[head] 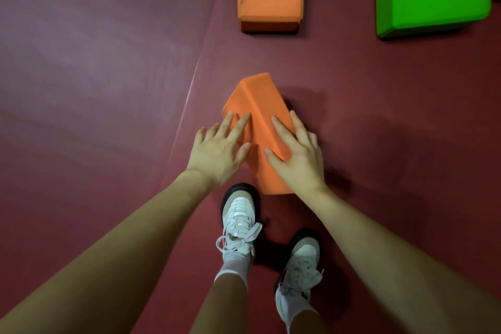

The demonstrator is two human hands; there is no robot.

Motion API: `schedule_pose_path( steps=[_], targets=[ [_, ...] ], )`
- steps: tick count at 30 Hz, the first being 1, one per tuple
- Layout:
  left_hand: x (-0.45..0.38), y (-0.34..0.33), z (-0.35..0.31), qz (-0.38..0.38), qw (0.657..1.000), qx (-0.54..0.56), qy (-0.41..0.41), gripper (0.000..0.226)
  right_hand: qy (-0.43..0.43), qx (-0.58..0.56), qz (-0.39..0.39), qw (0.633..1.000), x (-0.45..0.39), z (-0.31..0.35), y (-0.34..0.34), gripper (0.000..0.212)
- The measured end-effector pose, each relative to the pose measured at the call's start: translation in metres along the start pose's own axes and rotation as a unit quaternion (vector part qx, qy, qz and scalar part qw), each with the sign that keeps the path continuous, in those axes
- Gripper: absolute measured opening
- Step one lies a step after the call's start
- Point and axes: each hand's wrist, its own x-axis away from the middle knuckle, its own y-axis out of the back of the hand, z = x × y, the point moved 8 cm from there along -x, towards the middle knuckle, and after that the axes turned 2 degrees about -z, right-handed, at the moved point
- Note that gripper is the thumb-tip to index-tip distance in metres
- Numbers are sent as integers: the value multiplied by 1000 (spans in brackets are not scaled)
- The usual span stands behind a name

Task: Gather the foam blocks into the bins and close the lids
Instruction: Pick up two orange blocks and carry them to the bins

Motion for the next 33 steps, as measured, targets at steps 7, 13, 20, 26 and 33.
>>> schedule_pose_path(
  steps=[7,13,20,26,33],
  targets=[
    [-17,121,-47,-42,999,-21,-24,60,-57,83,-59,993,-37,33,121,66],
    [-66,195,-76,-79,997,-2,-1,61,-80,108,-119,984,-110,44,189,64],
    [-154,205,-79,-86,995,18,44,60,-82,125,-124,981,-213,33,194,64],
    [-233,169,-56,-45,993,18,106,62,-46,153,-107,981,-289,12,162,62],
    [-302,144,-27,-108,979,40,166,61,-22,169,-113,979,-334,-12,117,71]
  ],
)
